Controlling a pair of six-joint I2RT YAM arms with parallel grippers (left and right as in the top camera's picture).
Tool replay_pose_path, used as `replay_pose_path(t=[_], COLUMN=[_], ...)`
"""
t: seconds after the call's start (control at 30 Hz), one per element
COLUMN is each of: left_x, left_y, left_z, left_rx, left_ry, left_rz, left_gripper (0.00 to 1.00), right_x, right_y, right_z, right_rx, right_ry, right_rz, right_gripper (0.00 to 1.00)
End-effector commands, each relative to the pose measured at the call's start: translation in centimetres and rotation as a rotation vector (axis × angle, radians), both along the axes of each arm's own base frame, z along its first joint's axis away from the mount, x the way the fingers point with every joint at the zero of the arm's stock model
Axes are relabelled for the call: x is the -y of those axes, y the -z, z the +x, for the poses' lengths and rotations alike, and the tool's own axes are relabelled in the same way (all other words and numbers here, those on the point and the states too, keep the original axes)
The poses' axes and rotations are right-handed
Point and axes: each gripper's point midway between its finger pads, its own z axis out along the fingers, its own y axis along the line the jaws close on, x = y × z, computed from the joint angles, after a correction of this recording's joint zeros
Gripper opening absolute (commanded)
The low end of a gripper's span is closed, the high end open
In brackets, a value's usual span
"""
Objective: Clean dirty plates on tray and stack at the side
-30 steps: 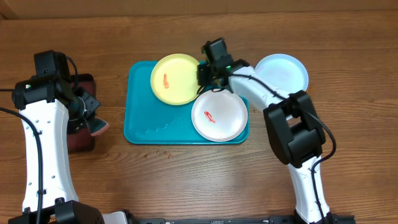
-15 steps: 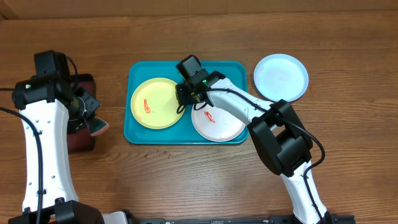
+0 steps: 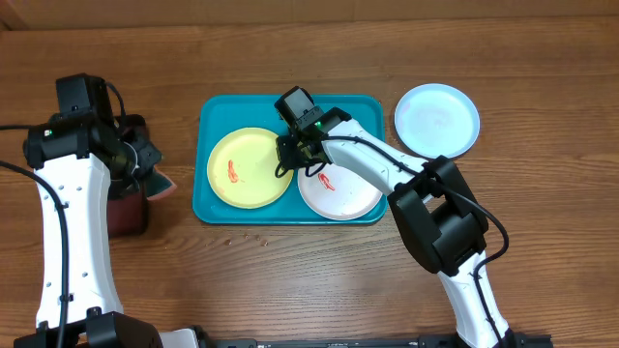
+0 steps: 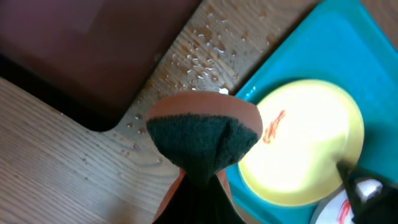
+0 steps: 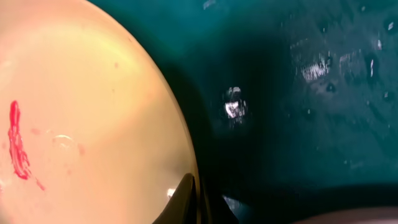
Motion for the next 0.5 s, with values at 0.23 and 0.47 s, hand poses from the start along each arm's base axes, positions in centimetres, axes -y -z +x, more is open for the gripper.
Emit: replay_pose_path(t=[0.23, 0.47], left_x=[-4.9, -6.0], left_y=[0.5, 4.9], left_z=[5.1, 6.4], left_rx=[0.152, 0.067], left_ry=[-0.162, -0.172], left_rz=[0.103, 0.104], left_gripper=[0.04, 0.04], right_x=[1.2, 1.1], right_y=[2.3, 2.4], right_z=[-3.1, -3.1], right_rx=[-0.121, -0.119], right_ry=[-0.021, -0.022], right_rz=[-0.064, -0.062], right_gripper=[0.04, 0.04])
